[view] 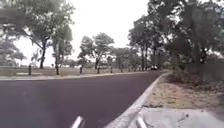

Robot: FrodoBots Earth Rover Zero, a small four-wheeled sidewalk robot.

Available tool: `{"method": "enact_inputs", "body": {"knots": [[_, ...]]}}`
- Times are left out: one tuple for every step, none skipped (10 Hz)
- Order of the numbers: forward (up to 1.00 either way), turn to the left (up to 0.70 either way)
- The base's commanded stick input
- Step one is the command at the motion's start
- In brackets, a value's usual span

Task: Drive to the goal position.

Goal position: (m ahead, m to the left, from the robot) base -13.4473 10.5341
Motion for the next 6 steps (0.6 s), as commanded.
{"method": "enact_inputs", "body": {"knots": [[0.00, 0.60], [0.00, 0.60], [0.00, 0.60], [0.00, 0.60], [0.00, 0.60], [0.00, 0.60]]}}
